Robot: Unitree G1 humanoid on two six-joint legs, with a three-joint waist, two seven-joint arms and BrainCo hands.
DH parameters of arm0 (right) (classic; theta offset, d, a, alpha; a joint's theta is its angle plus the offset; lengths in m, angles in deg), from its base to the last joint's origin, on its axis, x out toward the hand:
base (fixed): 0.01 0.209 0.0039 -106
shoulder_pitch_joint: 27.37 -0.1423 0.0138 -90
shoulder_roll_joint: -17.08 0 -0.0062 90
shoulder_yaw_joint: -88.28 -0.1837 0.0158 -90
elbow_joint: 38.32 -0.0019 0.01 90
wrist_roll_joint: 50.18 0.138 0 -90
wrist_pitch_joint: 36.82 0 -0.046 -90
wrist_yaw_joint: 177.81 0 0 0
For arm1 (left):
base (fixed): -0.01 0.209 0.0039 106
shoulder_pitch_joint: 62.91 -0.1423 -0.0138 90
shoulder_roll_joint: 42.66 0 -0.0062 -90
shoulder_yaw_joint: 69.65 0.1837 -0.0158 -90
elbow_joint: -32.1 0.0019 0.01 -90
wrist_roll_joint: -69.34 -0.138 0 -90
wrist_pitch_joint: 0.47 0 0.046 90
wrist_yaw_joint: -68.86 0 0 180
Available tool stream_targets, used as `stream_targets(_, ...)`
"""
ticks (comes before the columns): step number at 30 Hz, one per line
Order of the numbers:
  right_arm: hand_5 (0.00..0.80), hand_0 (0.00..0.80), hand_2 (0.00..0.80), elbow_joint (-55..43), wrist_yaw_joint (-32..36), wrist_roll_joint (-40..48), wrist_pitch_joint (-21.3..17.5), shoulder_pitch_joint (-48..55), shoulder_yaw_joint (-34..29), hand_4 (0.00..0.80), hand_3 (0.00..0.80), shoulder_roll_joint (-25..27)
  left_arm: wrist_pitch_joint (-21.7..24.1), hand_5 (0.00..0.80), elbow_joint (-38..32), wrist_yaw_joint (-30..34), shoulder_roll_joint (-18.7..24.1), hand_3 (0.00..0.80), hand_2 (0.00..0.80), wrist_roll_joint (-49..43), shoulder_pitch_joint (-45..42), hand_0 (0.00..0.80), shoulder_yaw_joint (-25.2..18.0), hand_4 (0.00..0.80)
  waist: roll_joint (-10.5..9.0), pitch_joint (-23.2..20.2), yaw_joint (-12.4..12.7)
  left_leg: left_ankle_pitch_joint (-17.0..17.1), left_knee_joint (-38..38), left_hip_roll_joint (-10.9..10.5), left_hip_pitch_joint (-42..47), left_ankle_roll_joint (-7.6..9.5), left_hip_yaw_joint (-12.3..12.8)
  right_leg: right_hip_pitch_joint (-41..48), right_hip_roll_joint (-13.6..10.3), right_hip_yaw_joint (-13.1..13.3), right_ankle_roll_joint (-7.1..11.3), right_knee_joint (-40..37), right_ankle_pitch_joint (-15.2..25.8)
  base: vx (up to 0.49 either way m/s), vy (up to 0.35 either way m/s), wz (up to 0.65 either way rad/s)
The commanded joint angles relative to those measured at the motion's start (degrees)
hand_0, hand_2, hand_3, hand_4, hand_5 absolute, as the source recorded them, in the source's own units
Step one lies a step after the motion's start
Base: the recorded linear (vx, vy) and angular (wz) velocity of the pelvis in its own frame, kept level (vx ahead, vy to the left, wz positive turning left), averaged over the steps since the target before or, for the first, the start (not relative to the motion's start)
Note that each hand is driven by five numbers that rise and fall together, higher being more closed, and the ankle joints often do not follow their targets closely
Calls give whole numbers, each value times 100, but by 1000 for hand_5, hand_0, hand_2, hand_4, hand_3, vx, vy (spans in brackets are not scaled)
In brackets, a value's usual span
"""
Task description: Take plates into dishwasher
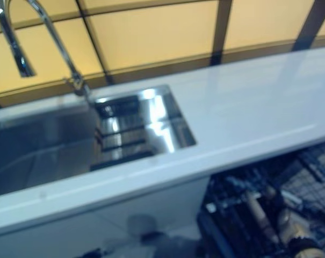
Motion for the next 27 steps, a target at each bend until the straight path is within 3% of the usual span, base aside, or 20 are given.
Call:
stream_targets(1,800,800,800,713,42,-120,34,-388,186,800,800,-131,183,0,93,74,281,0,0,87,410,0,92,0,-167,254,113,-178,-10,-184,-30,242,-378,17,-315,28,340,23,-46,-31,35,8)
stream_targets(10,800,800,800,815,-49,-69,-43,-221,59,800,800,-75,282,0,109,189,257,0,0,74,389,0,61,0,-106,289,78,-169,-10,-223,-36,229,-377,23,-335,47,349,23,-41,-5,8,1)
stream_targets(14,521,521,521,740,-109,-51,-26,-118,2,521,521,-103,274,0,117,175,272,0,0,47,402,0,37,0,-184,255,58,-182,-10,-203,-12,238,-367,44,-316,61,356,23,-39,0,0,0)
stream_targets(15,502,502,502,725,-108,-61,-19,-106,-6,502,502,-105,272,0,117,175,274,0,0,44,401,0,32,0,-194,252,57,-182,-10,-201,-10,240,-365,47,-313,64,356,23,-39,20,-37,0)
stream_targets(16,198,198,198,673,-118,-61,1,-73,-25,198,198,-104,263,0,117,164,279,0,0,34,394,0,25,0,-236,237,46,-187,-10,-190,1,245,-363,56,-297,77,355,23,-39,18,-30,0)
stream_targets(17,0,0,0,648,-85,-70,22,-59,-38,0,0,-104,268,0,120,158,283,0,0,24,385,0,14,0,-261,228,45,-187,-10,-184,6,249,-361,62,-287,80,353,23,-41,18,-32,0)
stream_targets(27,0,0,0,591,-85,-168,80,15,-131,0,0,-4,211,0,199,202,338,0,0,-71,371,0,-49,0,-424,196,46,-184,-10,-125,55,269,-334,112,-221,105,350,23,-41,0,0,0)
